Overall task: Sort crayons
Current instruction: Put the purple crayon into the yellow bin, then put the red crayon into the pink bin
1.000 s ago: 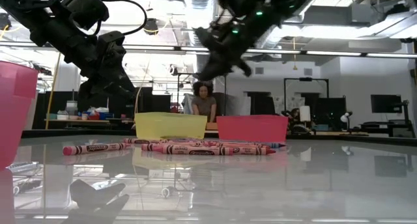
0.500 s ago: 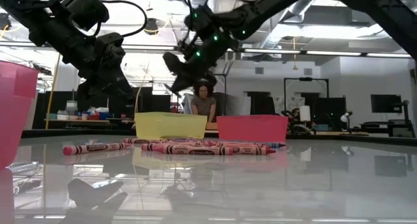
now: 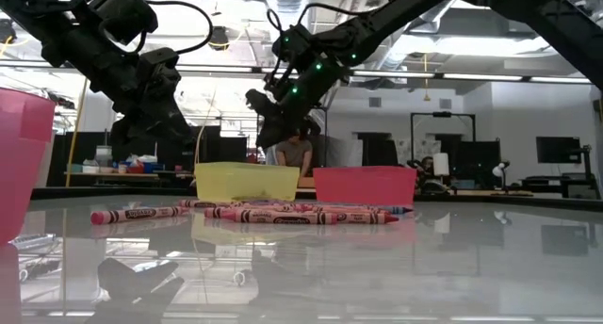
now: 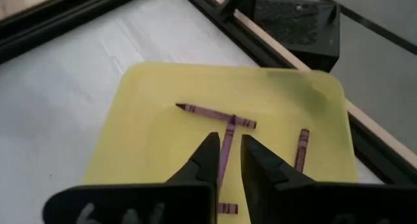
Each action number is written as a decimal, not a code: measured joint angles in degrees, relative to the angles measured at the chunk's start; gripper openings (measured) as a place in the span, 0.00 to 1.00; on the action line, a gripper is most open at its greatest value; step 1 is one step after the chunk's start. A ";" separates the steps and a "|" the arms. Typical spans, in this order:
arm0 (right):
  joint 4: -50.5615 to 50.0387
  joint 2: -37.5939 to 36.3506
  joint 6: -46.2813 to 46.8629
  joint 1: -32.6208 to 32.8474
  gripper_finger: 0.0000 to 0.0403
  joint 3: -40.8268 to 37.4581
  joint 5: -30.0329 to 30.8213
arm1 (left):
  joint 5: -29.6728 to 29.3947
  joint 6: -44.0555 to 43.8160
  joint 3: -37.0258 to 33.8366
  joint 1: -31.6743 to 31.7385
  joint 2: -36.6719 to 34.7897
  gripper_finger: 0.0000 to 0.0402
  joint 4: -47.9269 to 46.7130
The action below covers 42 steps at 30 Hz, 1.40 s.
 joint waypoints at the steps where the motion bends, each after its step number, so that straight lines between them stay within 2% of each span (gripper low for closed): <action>1: -0.08 -0.10 -0.04 0.00 0.15 0.02 0.00 | 0.00 0.01 -0.01 -0.01 0.00 0.33 0.00; 9: -4.42 -6.05 -1.71 -0.34 0.15 0.09 -3.47 | 0.04 0.06 -0.01 -0.01 0.02 0.33 -0.13; 17: -22.65 -14.74 -1.16 3.09 0.15 0.09 -3.33 | -0.21 0.30 -0.01 -0.09 0.02 0.33 -0.20; 26: -41.47 -15.47 0.43 11.17 0.15 -0.53 -2.82 | 0.44 0.27 0.01 -1.20 0.00 0.33 -0.28; 30: -40.19 -15.78 0.38 16.63 0.15 -4.47 -2.76 | 0.36 0.30 0.01 -1.96 0.02 0.33 -0.26; 35: -31.79 -16.09 1.23 22.57 0.15 -11.06 -1.95 | 0.28 0.73 -0.01 -2.58 0.01 0.33 -0.28; 42: -28.73 -16.21 5.20 24.04 0.15 -19.03 -1.11 | 0.24 0.69 -0.01 -2.68 0.02 0.33 -0.28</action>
